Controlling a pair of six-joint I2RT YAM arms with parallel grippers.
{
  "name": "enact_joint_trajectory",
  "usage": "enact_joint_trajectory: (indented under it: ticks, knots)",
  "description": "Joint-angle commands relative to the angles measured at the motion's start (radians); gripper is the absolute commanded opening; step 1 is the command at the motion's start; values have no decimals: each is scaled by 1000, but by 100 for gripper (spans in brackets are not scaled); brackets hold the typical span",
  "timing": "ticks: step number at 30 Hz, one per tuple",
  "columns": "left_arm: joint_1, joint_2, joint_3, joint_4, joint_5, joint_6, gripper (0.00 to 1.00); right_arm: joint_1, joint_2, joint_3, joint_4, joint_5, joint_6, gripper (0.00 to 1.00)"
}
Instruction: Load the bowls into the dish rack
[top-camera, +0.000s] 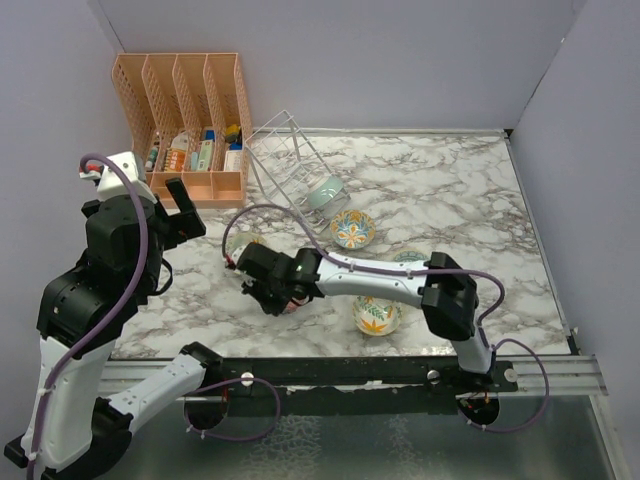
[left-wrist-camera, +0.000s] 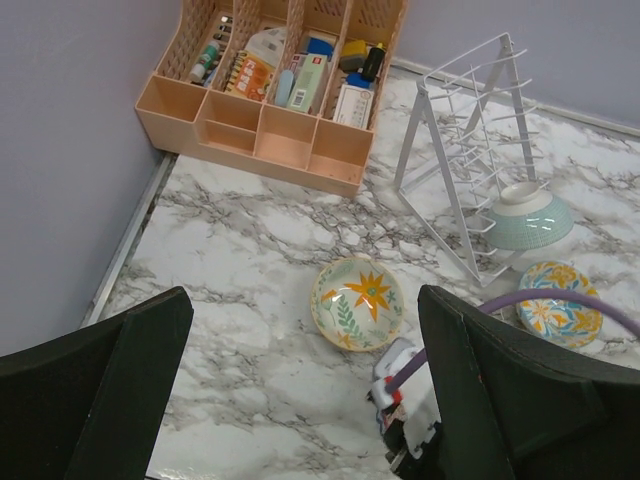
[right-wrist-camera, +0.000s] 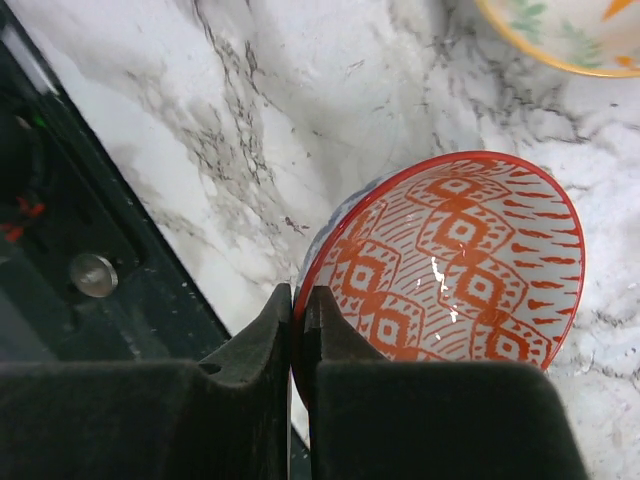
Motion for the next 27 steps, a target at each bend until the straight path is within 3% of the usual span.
enact_joint_trajectory:
  ticks: [1,7,14,21,27]
  knots:
    - [-4,10,30,44,-34,42,99,-144,-171,2,53,-128,145,1]
    - [-4,38,58,59,-22,65,99,-348,-280,-101,386,-407,345,1]
    - [-4,73,98,60,-17,91,99,-516,-302,-263,968,-531,718,1]
    - [-4,93,112,51,-7,96,99,-599,-236,-367,1437,-377,987,1]
    - [-4,113,113,58,14,111,99,-633,-190,-417,1619,-137,1073,1]
